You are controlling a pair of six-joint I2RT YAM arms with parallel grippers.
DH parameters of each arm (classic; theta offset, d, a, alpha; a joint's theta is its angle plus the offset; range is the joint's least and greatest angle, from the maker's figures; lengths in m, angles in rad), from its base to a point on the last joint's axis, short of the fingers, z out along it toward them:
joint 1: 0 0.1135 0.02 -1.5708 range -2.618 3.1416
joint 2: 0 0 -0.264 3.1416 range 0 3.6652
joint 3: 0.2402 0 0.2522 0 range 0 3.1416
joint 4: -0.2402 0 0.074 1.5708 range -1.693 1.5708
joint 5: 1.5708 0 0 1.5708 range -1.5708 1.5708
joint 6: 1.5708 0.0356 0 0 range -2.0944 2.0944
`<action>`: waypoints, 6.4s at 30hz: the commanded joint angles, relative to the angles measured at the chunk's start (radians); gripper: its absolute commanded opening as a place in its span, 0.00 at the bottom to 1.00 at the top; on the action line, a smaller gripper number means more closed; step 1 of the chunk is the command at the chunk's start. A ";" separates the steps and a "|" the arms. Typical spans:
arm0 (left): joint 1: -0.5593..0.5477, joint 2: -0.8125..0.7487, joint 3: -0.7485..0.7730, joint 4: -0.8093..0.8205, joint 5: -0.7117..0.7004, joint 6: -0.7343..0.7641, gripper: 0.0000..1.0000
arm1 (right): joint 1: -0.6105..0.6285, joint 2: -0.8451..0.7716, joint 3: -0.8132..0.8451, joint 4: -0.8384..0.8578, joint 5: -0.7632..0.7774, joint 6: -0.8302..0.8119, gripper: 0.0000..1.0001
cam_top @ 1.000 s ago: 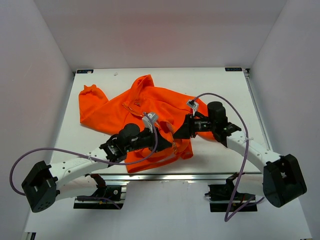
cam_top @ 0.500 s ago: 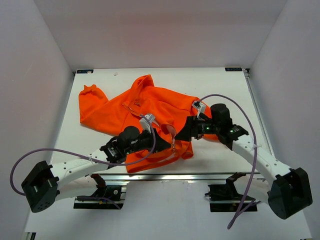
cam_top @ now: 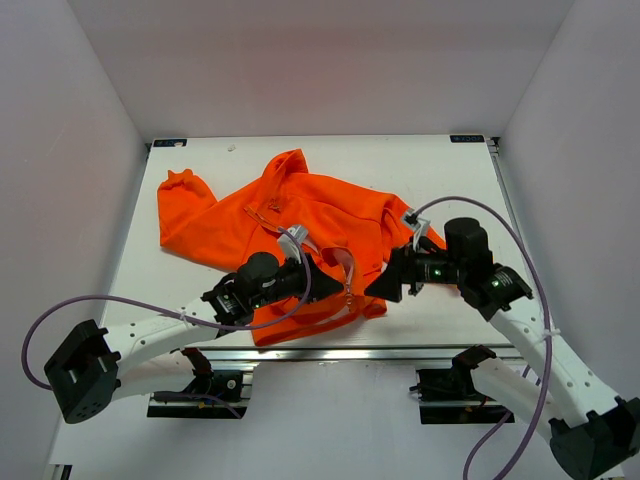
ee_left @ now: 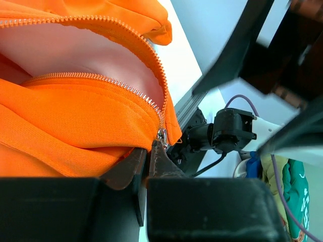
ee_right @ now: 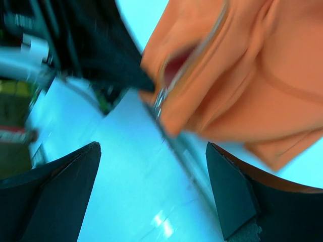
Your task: Zip up the jacket
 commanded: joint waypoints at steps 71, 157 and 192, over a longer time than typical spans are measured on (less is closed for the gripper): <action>-0.002 -0.012 -0.034 0.104 -0.036 -0.120 0.00 | 0.487 -0.086 -0.277 0.491 0.528 0.447 0.50; -0.002 0.005 -0.025 0.139 -0.001 -0.153 0.00 | 0.487 -0.046 -0.284 0.464 0.617 0.407 0.36; -0.002 0.001 0.010 0.007 0.063 0.066 0.00 | 0.470 -0.045 -0.117 0.183 0.579 0.458 0.00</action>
